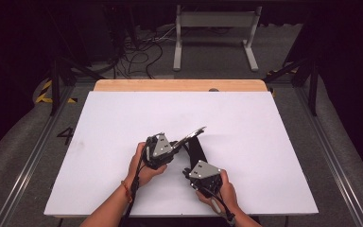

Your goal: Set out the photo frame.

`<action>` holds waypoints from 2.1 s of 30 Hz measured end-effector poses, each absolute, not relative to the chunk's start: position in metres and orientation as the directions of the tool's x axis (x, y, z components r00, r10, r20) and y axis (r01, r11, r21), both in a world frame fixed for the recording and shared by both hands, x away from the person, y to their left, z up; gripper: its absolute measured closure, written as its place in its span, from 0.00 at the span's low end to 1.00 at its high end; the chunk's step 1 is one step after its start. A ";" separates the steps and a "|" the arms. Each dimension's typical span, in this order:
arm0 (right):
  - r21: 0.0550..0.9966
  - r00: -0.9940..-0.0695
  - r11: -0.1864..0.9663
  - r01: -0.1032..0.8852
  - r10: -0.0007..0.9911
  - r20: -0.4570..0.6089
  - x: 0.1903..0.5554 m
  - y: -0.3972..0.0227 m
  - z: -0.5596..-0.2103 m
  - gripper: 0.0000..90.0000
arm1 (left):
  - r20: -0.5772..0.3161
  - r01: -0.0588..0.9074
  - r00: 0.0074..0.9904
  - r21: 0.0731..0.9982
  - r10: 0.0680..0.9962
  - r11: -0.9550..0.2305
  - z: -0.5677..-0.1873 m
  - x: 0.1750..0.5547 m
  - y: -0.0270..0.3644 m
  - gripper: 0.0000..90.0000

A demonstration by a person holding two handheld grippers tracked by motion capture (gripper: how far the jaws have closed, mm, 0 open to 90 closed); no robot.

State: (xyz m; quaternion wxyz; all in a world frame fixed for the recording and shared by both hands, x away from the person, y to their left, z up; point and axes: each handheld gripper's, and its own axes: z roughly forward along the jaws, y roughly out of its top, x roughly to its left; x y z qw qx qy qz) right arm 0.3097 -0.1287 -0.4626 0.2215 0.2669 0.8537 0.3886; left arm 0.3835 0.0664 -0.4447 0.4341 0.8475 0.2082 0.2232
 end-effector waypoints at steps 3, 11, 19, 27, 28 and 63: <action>0.782 -0.753 0.553 0.289 0.635 -0.170 0.311 -0.131 -0.463 0.95 | 0.215 0.161 0.810 0.814 0.546 -0.559 -0.443 0.381 0.064 0.86; 0.789 -0.747 0.531 0.308 0.649 -0.145 0.317 -0.145 -0.462 0.95 | 0.251 0.159 0.796 0.791 0.551 -0.590 -0.442 0.374 0.059 0.85; 0.792 -0.738 0.516 0.326 0.663 -0.128 0.320 -0.153 -0.461 0.97 | 0.281 0.148 0.791 0.774 0.544 -0.616 -0.439 0.369 0.057 0.86; 0.792 -0.724 0.506 0.341 0.679 -0.123 0.324 -0.163 -0.458 1.00 | 0.283 0.136 0.793 0.781 0.540 -0.610 -0.435 0.363 0.060 0.87; 0.794 -0.710 0.502 0.343 0.692 -0.130 0.325 -0.166 -0.457 0.92 | 0.284 0.137 0.792 0.780 0.540 -0.611 -0.434 0.363 0.060 0.87; 0.790 -0.715 0.507 0.346 0.687 -0.128 0.323 -0.149 -0.463 1.00 | 0.321 0.144 0.790 0.731 0.522 -0.667 -0.456 0.378 0.059 0.87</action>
